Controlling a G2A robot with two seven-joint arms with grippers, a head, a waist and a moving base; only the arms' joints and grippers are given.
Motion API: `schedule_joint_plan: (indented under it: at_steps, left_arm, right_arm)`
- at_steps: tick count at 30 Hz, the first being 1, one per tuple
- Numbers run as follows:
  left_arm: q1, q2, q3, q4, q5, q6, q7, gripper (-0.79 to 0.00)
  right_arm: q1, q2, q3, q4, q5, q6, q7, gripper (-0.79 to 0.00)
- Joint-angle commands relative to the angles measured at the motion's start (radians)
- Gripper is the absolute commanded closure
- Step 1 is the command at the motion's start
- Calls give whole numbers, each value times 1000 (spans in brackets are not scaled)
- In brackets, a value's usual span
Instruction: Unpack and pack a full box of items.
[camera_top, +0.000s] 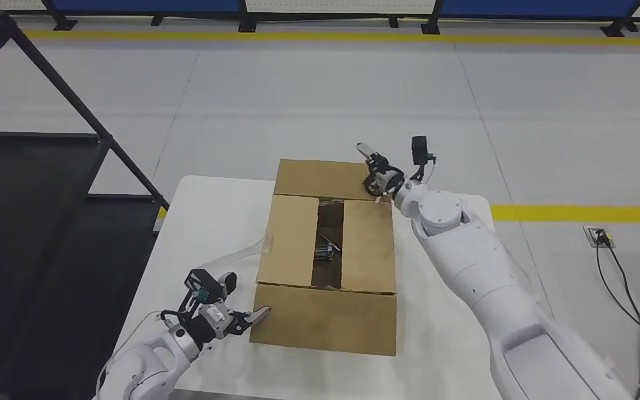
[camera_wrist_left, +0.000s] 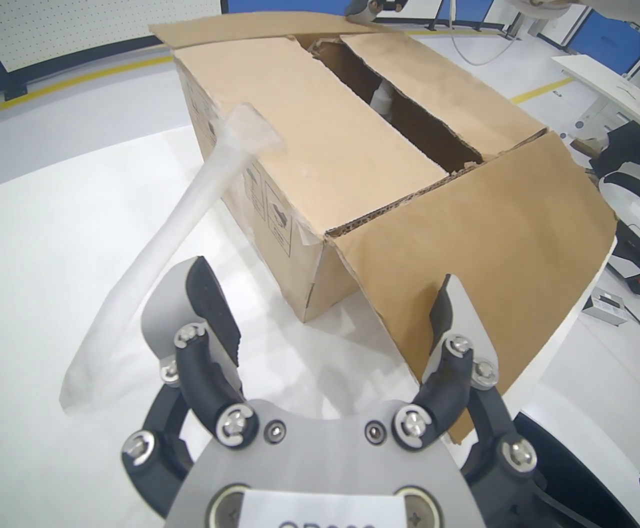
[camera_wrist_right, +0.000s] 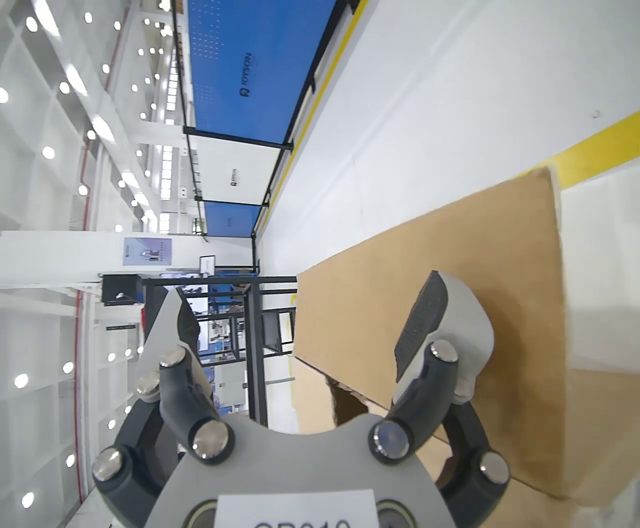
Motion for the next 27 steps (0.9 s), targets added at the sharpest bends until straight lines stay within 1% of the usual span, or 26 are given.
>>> schedule_joint_plan:
  at_steps: [1, 7, 11, 14, 19, 23, 27]
  left_arm:
    - [4, 1, -10, 0, -18, 5, 12, -785]
    - [18, 0, -42, 4, -58, 59, 46, -785]
    - [27, -1, -63, 7, -98, 105, 68, -785]
    - [31, -3, -70, 6, -112, 135, 81, -785]
    - [34, -5, -71, 2, -126, 152, 90, -785]
    - [36, -5, -70, -3, -129, 155, 92, -785]
    - [42, -6, -68, -10, -127, 152, 95, -785]
  right_arm:
    - [-14, 5, 8, -38, 2, -32, 64, -785]
    - [-82, 29, 13, -182, -48, -64, 256, -785]
    - [-135, 48, 15, -280, -108, -39, 326, -785]
    - [-176, 59, 18, -346, -141, 0, 348, -785]
    - [-230, 61, 13, -414, -171, 60, 332, -785]
    - [-241, 51, -4, -423, -179, 98, 330, -785]
    - [-236, 36, -11, -402, -142, 107, 348, -785]
